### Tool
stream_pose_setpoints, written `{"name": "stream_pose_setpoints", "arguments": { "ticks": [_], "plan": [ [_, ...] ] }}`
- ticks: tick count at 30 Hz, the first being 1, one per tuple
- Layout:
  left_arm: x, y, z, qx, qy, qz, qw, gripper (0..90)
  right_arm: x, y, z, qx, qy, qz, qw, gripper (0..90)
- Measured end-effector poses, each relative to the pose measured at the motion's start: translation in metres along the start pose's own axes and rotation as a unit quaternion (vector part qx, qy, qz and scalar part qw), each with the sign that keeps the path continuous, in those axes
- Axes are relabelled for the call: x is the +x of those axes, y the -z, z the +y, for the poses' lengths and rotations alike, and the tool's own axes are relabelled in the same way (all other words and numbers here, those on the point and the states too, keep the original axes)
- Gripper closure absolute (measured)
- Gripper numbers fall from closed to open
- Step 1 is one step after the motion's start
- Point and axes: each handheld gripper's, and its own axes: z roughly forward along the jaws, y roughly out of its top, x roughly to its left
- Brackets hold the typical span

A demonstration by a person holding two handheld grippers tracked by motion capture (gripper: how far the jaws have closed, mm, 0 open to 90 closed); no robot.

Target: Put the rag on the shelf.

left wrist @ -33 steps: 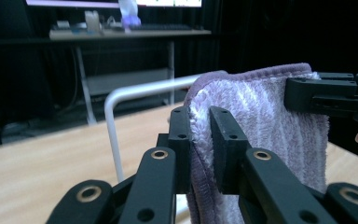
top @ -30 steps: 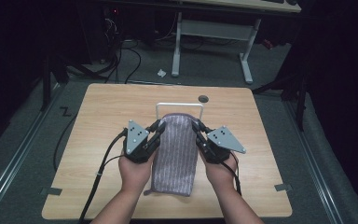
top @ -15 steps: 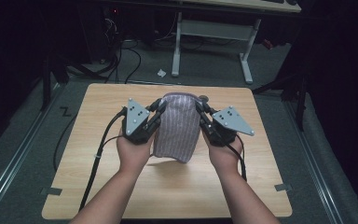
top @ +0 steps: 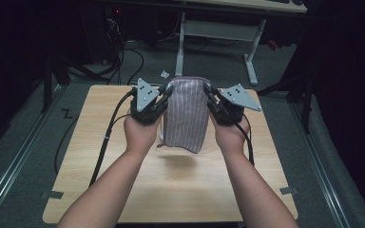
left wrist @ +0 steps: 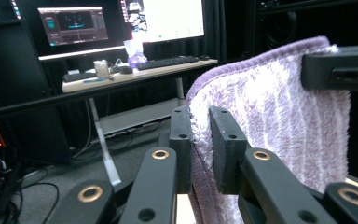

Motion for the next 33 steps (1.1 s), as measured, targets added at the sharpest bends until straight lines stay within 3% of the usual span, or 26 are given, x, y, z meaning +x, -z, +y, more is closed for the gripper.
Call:
{"name": "stream_pose_setpoints", "arguments": {
  "ticks": [9,12,15,20,23,26,29,33],
  "plan": [
    [0.024,-0.029,0.009,0.002,0.000,0.025,0.9997,80.0,-0.012,-0.040,0.016,0.001,0.005,-0.006,1.0000,84.3],
    [0.032,-0.045,0.008,0.017,0.005,0.030,0.9994,80.0,-0.016,-0.054,0.016,0.010,0.005,-0.008,0.9999,84.3],
    [0.038,-0.060,0.002,0.040,0.000,0.035,0.9986,79.7,-0.021,-0.068,0.011,0.021,0.004,-0.011,0.9997,84.2],
    [0.047,-0.081,-0.016,0.085,0.008,0.030,0.9959,79.4,-0.029,-0.094,-0.012,0.066,0.009,-0.012,0.9977,84.0],
    [0.049,-0.088,-0.026,0.109,0.005,0.033,0.9935,79.3,-0.032,-0.105,-0.029,0.101,-0.007,-0.009,0.9949,83.9],
    [0.051,-0.095,-0.032,0.131,0.024,0.033,0.9905,76.6,-0.032,-0.112,-0.038,0.116,-0.023,-0.010,0.9929,82.9],
    [0.054,-0.095,-0.037,0.137,0.046,0.030,0.9890,61.1,-0.033,-0.115,-0.043,0.134,-0.025,-0.004,0.9907,70.7],
    [0.055,-0.089,-0.039,0.137,0.054,0.031,0.9887,57.5,-0.038,-0.111,-0.045,0.132,-0.024,-0.003,0.9910,69.0]
  ]
}}
